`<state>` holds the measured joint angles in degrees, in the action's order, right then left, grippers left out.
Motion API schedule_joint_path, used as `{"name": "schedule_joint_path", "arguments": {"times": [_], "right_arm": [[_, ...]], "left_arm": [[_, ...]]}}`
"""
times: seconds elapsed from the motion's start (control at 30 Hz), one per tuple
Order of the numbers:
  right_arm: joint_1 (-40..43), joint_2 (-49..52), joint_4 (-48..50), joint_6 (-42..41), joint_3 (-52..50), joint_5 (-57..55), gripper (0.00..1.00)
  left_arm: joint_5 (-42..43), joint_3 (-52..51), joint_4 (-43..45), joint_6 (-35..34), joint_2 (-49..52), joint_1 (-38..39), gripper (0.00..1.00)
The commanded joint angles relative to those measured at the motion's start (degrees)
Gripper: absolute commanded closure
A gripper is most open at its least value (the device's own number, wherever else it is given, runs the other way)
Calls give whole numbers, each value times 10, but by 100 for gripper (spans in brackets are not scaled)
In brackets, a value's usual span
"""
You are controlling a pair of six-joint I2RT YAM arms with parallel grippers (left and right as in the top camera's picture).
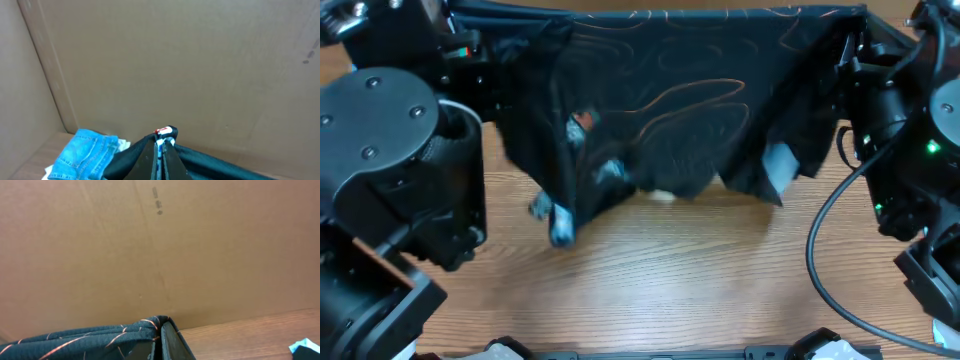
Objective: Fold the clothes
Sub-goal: 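Lift the jersey with both grippers and shake it out spread wide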
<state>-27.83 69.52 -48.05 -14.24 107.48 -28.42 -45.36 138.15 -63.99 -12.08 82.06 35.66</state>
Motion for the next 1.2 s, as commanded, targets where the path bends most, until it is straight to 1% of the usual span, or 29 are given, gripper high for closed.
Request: {"name": "schedule_joint_path", "arguments": {"times": [0.0,0.1,0.27,0.37,0.47,0.53,0.67,0.77,0.87,0.93,1.0,1.1,1.17], "right_arm": [[3,11,4,-11,10,-50,96],[3,20,3,-13,10,-67,96],[9,38,3,-21,10,-71,96],[23,50,0,-37,10,-61,96],[43,71,2,-38,10,-26,96],[59,91,4,-38,10,6,96],[92,144,18,-38,10,78,96],[114,192,51,-37,10,141,96],[134,236,117,-33,10,196,96],[145,254,164,-30,10,223,96],[155,257,204,-19,10,241,96],[174,245,203,-19,44,241,96],[189,234,175,-19,79,241,96]], "left_arm": [[-48,8,9,23,14,-1,96],[-53,8,8,29,28,-1,96],[-98,8,11,29,54,-1,96],[-101,8,14,29,69,-10,96],[-96,8,24,29,90,-34,96],[-63,8,25,29,108,-56,96],[40,8,28,29,154,-106,96],[96,8,63,38,199,-146,96],[125,8,144,87,241,-172,96],[118,8,218,141,261,-182,96],[105,8,295,208,269,-185,96],[35,21,386,281,266,-180,96],[-1,49,400,305,260,-171,96]]}}
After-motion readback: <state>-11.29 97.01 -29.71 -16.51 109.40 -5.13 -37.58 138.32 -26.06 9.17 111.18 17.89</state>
